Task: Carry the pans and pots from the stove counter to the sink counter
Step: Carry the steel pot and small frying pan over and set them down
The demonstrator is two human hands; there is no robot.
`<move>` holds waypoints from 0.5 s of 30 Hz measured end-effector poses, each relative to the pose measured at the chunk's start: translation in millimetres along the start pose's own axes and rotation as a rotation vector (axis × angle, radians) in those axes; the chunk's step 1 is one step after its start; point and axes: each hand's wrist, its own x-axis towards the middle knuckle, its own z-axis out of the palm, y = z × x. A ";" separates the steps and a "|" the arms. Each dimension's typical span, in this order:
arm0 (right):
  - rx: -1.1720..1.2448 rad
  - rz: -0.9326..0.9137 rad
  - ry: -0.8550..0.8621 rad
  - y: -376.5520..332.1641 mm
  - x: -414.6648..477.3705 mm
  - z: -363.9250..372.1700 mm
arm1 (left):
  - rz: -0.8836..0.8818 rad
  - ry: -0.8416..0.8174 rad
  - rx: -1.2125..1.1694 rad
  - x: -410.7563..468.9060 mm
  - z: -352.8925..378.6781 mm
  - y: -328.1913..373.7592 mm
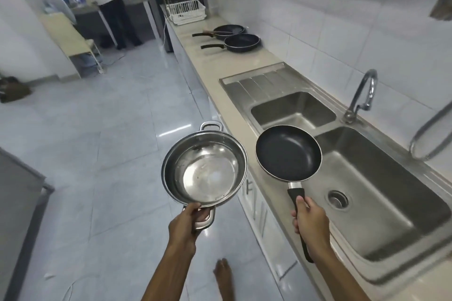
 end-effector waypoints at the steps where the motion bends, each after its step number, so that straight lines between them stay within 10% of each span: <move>1: 0.001 0.000 0.015 -10.7 20.6 17.7 | 0.003 -0.010 -0.001 27.9 9.4 16.5; 15: 0.093 0.110 0.205 -136.8 275.1 201.0 | -0.089 -0.210 0.216 343.2 166.7 232.0</move>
